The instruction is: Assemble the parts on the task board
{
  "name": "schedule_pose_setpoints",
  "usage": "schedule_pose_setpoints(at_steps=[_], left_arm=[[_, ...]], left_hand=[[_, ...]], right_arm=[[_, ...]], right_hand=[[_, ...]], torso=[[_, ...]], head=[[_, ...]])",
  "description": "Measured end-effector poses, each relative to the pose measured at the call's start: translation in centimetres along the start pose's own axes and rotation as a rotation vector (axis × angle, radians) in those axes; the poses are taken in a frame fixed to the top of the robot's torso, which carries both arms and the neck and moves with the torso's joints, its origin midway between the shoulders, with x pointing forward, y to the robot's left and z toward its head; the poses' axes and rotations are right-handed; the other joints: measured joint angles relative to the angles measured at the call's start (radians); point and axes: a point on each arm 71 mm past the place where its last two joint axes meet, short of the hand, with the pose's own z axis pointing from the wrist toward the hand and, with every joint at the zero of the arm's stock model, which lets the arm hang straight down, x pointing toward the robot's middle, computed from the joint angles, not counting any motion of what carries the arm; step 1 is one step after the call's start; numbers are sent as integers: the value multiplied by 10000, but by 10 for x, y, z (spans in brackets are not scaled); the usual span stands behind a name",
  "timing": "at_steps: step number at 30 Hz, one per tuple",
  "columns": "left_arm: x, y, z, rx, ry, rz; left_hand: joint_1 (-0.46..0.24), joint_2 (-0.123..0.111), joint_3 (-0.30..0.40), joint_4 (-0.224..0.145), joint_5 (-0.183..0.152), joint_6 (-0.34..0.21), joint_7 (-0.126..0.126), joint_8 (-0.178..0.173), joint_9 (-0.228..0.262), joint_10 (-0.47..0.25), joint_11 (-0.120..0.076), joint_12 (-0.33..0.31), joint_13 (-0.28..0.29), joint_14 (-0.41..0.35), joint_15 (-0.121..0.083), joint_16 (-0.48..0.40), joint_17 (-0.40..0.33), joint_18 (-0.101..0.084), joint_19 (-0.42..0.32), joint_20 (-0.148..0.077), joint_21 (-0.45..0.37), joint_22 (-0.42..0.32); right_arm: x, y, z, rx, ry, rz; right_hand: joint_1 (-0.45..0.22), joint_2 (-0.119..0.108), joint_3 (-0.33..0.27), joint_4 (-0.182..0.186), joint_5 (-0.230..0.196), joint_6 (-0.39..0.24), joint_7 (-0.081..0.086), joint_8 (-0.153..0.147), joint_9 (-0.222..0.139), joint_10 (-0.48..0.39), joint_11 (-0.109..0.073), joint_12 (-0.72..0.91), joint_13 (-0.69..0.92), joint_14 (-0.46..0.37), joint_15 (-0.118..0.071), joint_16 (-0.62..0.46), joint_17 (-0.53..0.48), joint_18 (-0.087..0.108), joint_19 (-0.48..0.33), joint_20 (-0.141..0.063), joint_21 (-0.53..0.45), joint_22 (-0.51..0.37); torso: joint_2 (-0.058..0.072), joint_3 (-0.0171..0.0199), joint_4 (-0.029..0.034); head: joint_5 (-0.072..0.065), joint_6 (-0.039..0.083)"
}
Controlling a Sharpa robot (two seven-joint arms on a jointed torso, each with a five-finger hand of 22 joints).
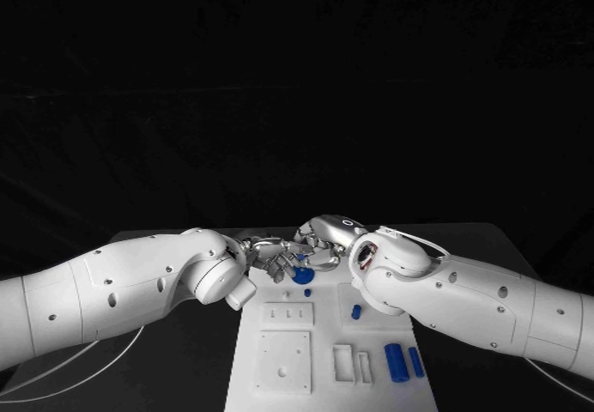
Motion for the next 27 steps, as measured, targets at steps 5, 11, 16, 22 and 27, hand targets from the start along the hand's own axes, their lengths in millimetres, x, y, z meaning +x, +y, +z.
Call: schedule_pose_setpoints(at_steps=[5, 11, 16, 22, 27], left_arm=[[-1, 1, 0, -21, -40, -23], [-2, 1, 1, -31, -61, -33], [-1, 0, 1, -36, -41, -30], [-1, 0, 1, -32, -14, -42], [0, 0, 1, -44, 1, -38]], left_hand=[[47, 66, -38, 38, 0, 51, -18, 0, 1, 0, 0, 10, 38, -1, -1, 0, -6, 0, 1, 0, 0, 1], [257, 440, -94, -17, 0, 129, -26, 0, -2, 0, 0, 56, 125, -1, -1, 13, -27, -1, 1, 0, 0, 12], [635, 976, -277, -446, 113, 247, -37, -36, -48, 35, -34, 97, 230, -1, -1, 48, -68, -4, -88, 17, 0, 35], [1066, 1523, 80, -1094, 383, 335, -51, -119, -88, 36, -33, 96, 335, -37, 37, 87, -152, -161, -88, 18, 0, 46], [1368, 1407, 905, -1121, 76, 392, -38, -157, -107, 36, -32, 96, 395, -37, 37, 150, -213, -164, -88, 18, 0, 45]], right_arm=[[0, 1, -1, -30, 25, 0], [2, 1, -1, -3, 73, -3], [2, 0, -1, 44, 111, -10], [4, 0, -1, 75, 172, -9], [4, 0, -1, 76, 183, -18]], right_hand=[[0, 0, 10, -10, 0, 1, -1, 0, 1, 0, 0, 0, 0, 30, -29, 1, -1, 2, 53, -18, 0, 0], [0, 0, 37, 16, 0, 2, -1, 0, 1, 0, 0, 0, -1, 30, -29, 1, -1, 2, 54, -18, 0, 0], [-26, -26, 64, -11, 0, 2, -1, -1, 2, 0, 0, -1, -1, 30, -29, 1, -1, 2, 54, -18, 0, 0], [-26, -26, 64, -11, -1, 3, -1, -5, 88, 0, 0, -56, -2, 30, -28, 2, -2, 7, 57, -14, 0, 0], [-66, -66, 92, 17, -9, 73, -30, -7, 89, 0, 1, -36, -2, 30, -28, 2, -2, 14, 69, -3, 0, 0]], torso=[[2, 2, 0], [10, 6, -7], [12, 7, -7], [12, 6, -7], [12, 2, -6]], head=[[-2, -2], [7, -14], [8, -24], [21, -50], [29, -65]])
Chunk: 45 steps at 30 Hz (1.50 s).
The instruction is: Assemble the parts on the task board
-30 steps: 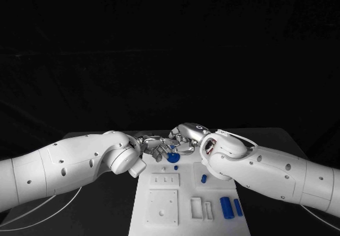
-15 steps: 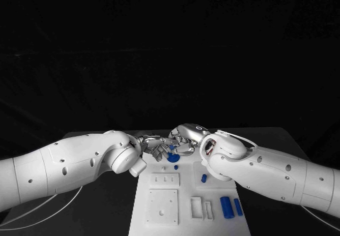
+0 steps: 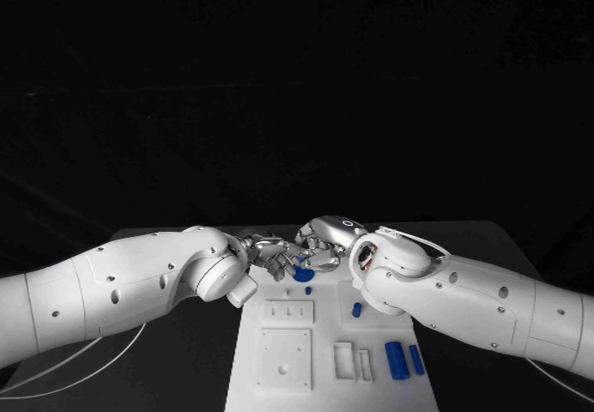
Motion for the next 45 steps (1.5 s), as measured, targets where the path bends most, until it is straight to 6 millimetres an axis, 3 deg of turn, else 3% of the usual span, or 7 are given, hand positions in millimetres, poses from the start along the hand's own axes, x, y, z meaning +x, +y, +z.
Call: schedule_pose_setpoints(at_steps=[7, 14, 23, 26, 30, 35, 45], left_arm=[[0, 0, 1, -21, 8, 8], [0, 0, 0, -39, 8, 6], [0, 1, 0, -54, 5, 6], [-1, 1, 0, -45, 7, 22], [-1, 1, 0, -47, 4, 50], [-1, 1, 1, -56, -11, 108], [-1, 2, 1, -77, -38, 221]], left_hand=[[82, -90, 394, -369, -39, 36, 36, -107, 0, 37, -36, 0, 48, -1, 2, 5, -28, -4, 0, 0, 19, 31], [87, -85, 647, -478, -41, 35, 36, -95, 0, 37, -35, 0, 62, -15, 16, 15, -47, -9, 1, 1, 56, 41], [125, -48, 957, -439, 81, 71, 72, -93, -218, 77, -74, 0, 86, -14, 17, 55, -58, -13, 1, 1, 56, 41], [220, -120, 1701, -225, -1, 137, 76, 41, -187, 150, -114, 0, 158, -14, 17, 163, -58, -9, 1, 1, 119, 65], [180, -202, 1898, -106, -2, 174, 113, 40, -187, 251, -142, 67, 201, -11, 14, 239, -53, -7, 1, 1, 135, 88], [-314, -198, 2320, -308, 245, 237, 152, 162, -181, 394, -216, 555, 522, 144, -152, 839, 154, 1, 151, -31, 489, 296], [-721, -136, 2500, -417, 254, 269, 124, 257, -116, 380, -383, 1267, 948, 187, -405, 1606, 260, 1, 310, -87, 949, 561]], right_arm=[[0, 0, 0, 35, 21, -12], [1, 0, 1, 43, 40, -11], [2, -1, 0, 48, 56, 1], [2, -2, -1, 82, 66, -7], [2, -2, -1, 81, 68, -1], [2, -2, -1, 79, 73, 11], [3, -3, -1, 106, 90, 21]], right_hand=[[2, 2, 0, 0, -30, 23, 3, -1, 0, 36, 37, 0, 0, 0, 0, 0, -1, 1, 0, 0, 0, 0], [71, -61, 27, -27, -31, 28, 0, -5, -1, 73, 0, -1, 0, 0, 0, 0, -1, 7, 0, 1, 0, 0], [99, -60, 29, -24, -33, 47, -14, -52, -1, 72, 0, -1, 0, 0, 1, 0, -1, 32, 1, 2, 0, 0], [150, -61, 57, 3, -39, 51, -18, -29, 0, 72, 0, -1, 0, -1, 2, 0, -2, 46, 1, 3, 0, 0], [150, -61, 85, -25, -39, 53, -20, -27, 0, 72, 0, -1, 0, -1, 2, 0, -2, 50, 0, 3, 0, 0], [150, -61, 208, 15, -40, 55, -22, -26, 0, 72, 0, -1, -52, -2, 2, 0, -2, 52, 0, 4, 0, 0], [162, -73, 305, 2, -40, 58, -24, -27, 0, 72, 1, -41, -74, -2, 3, 0, -2, 57, 40, -2, 0, 0]], torso=[[2, -2, 1], [3, -2, 6], [6, 2, 4], [6, 2, 3], [6, 3, 3], [6, 3, 3], [12, 7, -4]], head=[[12, -15], [12, -24], [-1, -51], [5, -60], [12, -70], [15, -78], [19, -85]])
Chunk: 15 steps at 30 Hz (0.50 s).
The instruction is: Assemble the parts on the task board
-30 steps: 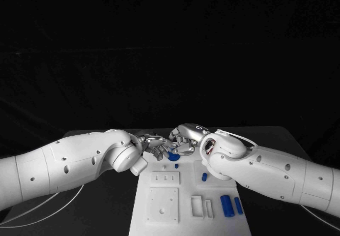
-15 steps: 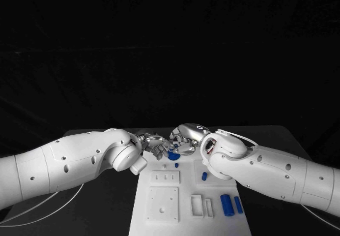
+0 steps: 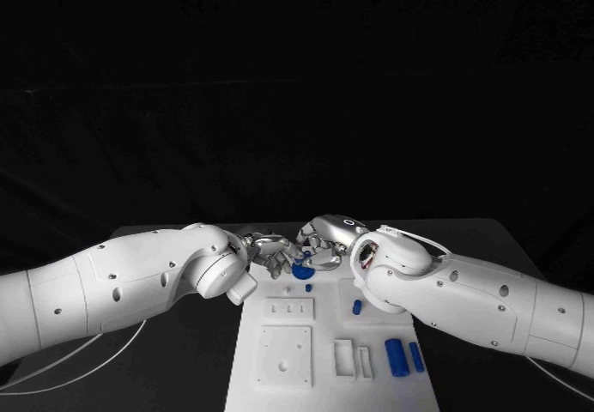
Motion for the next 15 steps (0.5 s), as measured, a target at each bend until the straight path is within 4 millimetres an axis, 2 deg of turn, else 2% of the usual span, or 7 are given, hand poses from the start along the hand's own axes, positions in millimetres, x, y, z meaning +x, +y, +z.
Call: schedule_pose_setpoints(at_steps=[8, 12, 15], left_arm=[[0, 1, 0, -14, -37, 86], [0, 1, 0, -6, -57, 151], [0, 1, 0, 5, -67, 194]], left_hand=[[-90, -42, 58, 58, -172, 79, -67, 134, 98, 97, -141, 535, 271, 88, -124, 566, 70, 0, 180, -37, 310, 136], [-159, -102, 24, 102, -176, 131, -115, 182, 99, 186, -269, 897, 436, 158, -233, 941, 121, 1, 306, -91, 506, 226], [-117, -152, 21, 105, -177, 142, -124, 192, 99, 171, -285, 1077, 514, 174, -249, 1130, 122, 1, 323, -107, 621, 266]], right_arm=[[1, -1, 0, 42, 29, 18], [1, -1, 0, 57, 31, 35], [2, -2, 0, 75, 32, 58]], right_hand=[[-53, -53, 57, 1, 0, 9, 1, -3, 2, 0, 0, 0, -4, 0, 0, -7, -1, 9, 15, -12, 0, 0], [-69, -69, 147, 27, 0, 92, -21, -11, 2, 0, 0, -49, -51, 19, -19, -39, 0, 16, 16, -11, 0, 0], [-134, -134, 182, 16, 0, 110, -30, -11, 2, -8, -9, -91, -107, 36, -36, -39, -1, 18, 17, -11, 0, 0]], torso=[[-1, -1, 5], [-2, -3, 5], [-2, -4, 5]], head=[[-19, -12], [-19, -37], [-13, -50]])
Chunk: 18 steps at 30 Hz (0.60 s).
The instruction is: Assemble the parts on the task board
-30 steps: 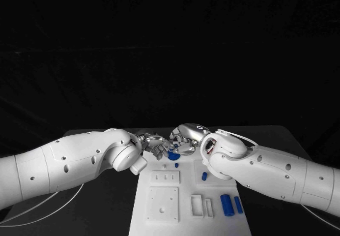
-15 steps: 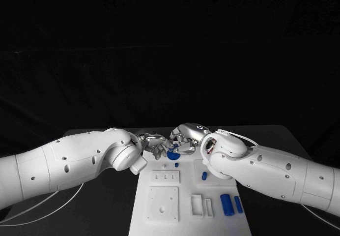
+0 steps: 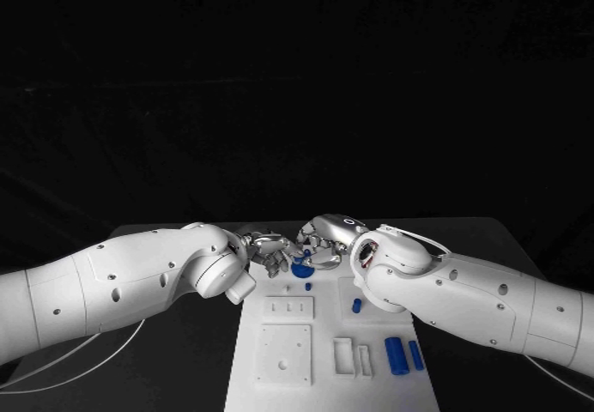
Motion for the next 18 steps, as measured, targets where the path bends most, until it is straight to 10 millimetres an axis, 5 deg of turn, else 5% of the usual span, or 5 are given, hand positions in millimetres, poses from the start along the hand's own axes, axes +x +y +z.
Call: schedule_pose_setpoints(at_steps=[5, 9, 13, 16, 18], left_arm=[[0, 0, 0, 16, -19, 80], [0, 0, 0, 36, -37, 165], [-2, 0, -1, 49, -95, 258], [-4, 1, -1, 57, -162, 348], [-4, 1, -1, 65, -197, 413]], left_hand=[[50, -121, 38, 41, 0, 11, -10, 88, 0, -45, -47, 193, 67, -25, -46, 183, -34, 0, 0, 0, 112, 34], [24, -147, 38, 41, -1, 27, -25, 94, 0, -45, -47, 242, 81, -20, -51, 251, -61, -1, 0, 0, 113, 34], [62, -186, 30, 49, -1, 45, -43, 95, 22, -41, -50, 336, 103, -2, -69, 328, -75, 0, -1, 0, 185, 33], [111, -262, 24, 56, -1, 52, -50, 96, 30, -30, -62, 422, 118, -1, -70, 415, -101, 0, 41, 30, 197, 33], [100, -277, 23, 56, -1, 89, -87, 96, 30, 17, -109, 517, 150, 20, -91, 539, -115, 1, 92, -19, 305, 32]], right_arm=[[0, -1, 0, 40, -13, 71], [0, -4, 0, 99, -31, 162], [-1, -9, -2, 200, -49, 294], [-3, -18, -6, 310, -103, 460], [-5, -25, -9, 386, -183, 602]], right_hand=[[-135, -134, 38, 38, 36, 212, -42, -38, 1, -176, 8, -186, -181, 0, 0, -45, -5, 35, 13, 14, -40, 0], [-358, -464, -87, 97, 53, 405, -15, -115, 3, -259, 32, -252, -213, 0, -1, -46, -11, 44, 35, -6, -40, 0], [-593, -820, -624, 75, 157, 356, 395, -345, 103, -454, 104, -465, -310, -13, 30, -161, -27, 43, 51, -21, -117, -7], [-638, -975, -956, 24, 451, 7, 742, -679, -61, -719, 301, -748, -472, -161, 227, -253, -42, -47, -56, 23, -280, -36], [-581, -1050, -1159, 15, 616, -310, 821, -938, -129, -931, 473, -918, -592, -344, 411, -395, -69, -184, -309, 43, -448, -76]], torso=[[0, -1, 0], [-1, -5, -1], [-2, -2, -1], [-3, 1, -2], [-4, 0, -4]], head=[[3, -1], [-2, 6], [-2, 6], [4, 4], [4, 2]])
